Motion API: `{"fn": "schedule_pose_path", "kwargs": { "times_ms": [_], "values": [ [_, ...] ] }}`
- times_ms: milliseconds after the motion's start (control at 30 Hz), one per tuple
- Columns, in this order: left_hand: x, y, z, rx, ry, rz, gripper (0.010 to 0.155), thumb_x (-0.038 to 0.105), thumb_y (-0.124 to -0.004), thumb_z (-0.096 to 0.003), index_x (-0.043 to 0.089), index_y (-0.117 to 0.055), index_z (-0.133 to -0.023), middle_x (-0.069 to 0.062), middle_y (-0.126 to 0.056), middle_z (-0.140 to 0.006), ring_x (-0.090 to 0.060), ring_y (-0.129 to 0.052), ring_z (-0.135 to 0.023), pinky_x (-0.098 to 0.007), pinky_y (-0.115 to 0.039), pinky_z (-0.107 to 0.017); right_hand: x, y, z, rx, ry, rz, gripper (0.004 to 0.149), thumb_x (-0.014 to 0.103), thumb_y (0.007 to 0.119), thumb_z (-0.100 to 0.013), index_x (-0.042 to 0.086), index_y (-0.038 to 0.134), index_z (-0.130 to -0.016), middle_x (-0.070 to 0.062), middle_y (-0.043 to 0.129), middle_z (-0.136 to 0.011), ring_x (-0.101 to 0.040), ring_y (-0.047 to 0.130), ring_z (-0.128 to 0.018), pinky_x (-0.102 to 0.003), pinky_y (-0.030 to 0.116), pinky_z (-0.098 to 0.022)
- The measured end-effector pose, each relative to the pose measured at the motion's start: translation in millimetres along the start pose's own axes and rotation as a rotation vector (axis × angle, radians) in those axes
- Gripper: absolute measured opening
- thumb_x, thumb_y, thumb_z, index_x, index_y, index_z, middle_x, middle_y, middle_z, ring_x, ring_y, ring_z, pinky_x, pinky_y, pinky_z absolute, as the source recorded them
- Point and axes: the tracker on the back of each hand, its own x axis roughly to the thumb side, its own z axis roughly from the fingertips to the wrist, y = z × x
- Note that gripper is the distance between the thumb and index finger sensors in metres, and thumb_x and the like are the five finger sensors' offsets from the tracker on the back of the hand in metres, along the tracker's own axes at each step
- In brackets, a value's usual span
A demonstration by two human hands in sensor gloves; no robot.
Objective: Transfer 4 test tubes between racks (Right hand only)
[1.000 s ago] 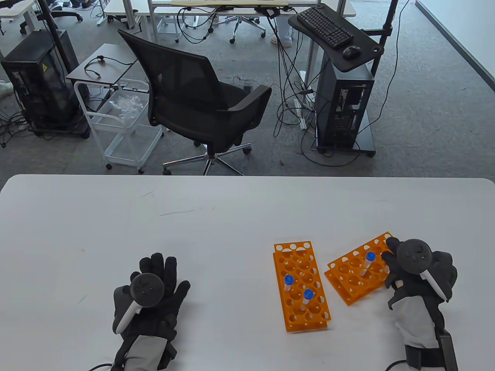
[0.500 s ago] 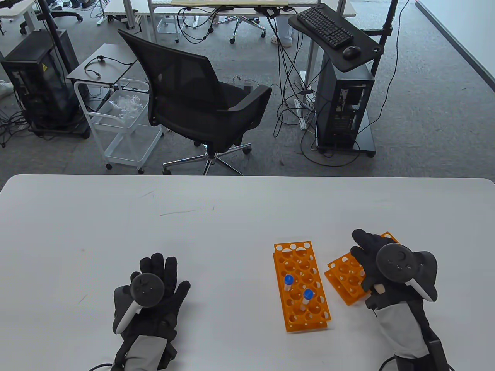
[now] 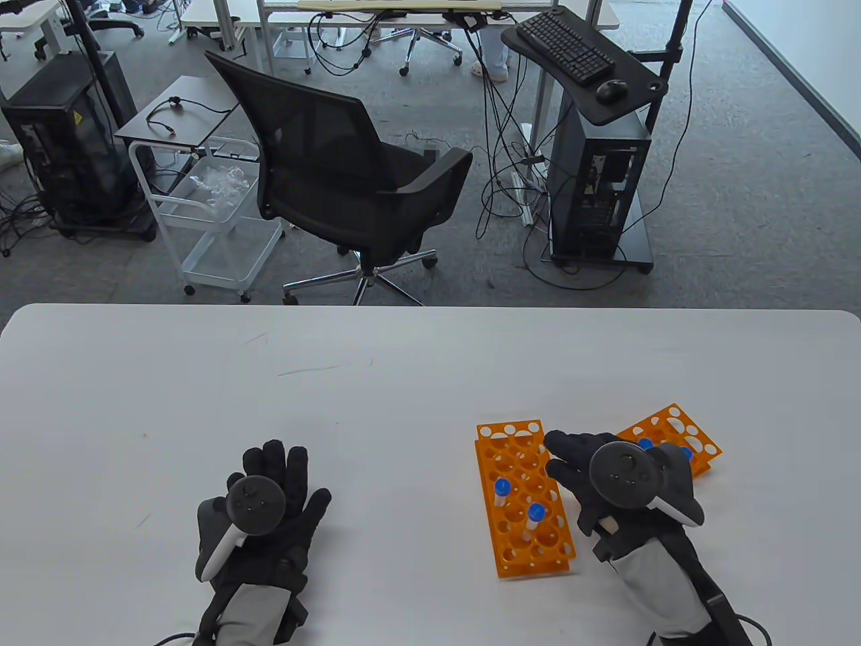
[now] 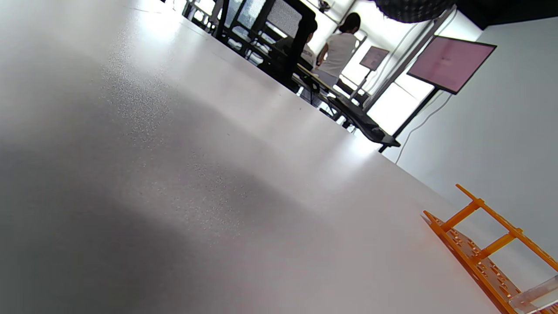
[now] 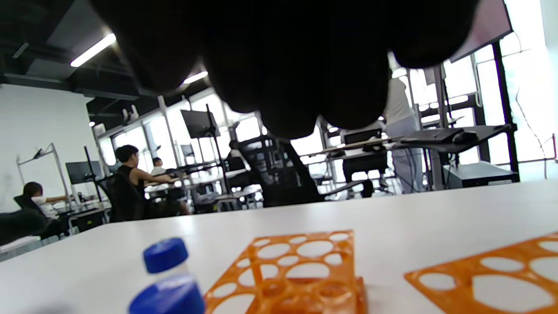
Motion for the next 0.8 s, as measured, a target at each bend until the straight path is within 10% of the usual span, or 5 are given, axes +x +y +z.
{"fn": "schedule_pose_path", "kwargs": {
  "times_ms": [800],
  "values": [
    [0,0,0,0.003,-0.007,0.007,0.071,0.065,-0.049,-0.0574,0.049,-0.005,-0.111,0.021,0.016,-0.113,-0.004,0.03,-0.1,-0.037,0.02,-0.072,22,52,-5,0.331,-0.016,0.138,0.049,0.036,0.084,-0.044,0.012,0.086,-0.087,-0.015,0.099,-0.077,-0.042,0.093,-0.065,-0.062,0.069,-0.053]
  ]
}}
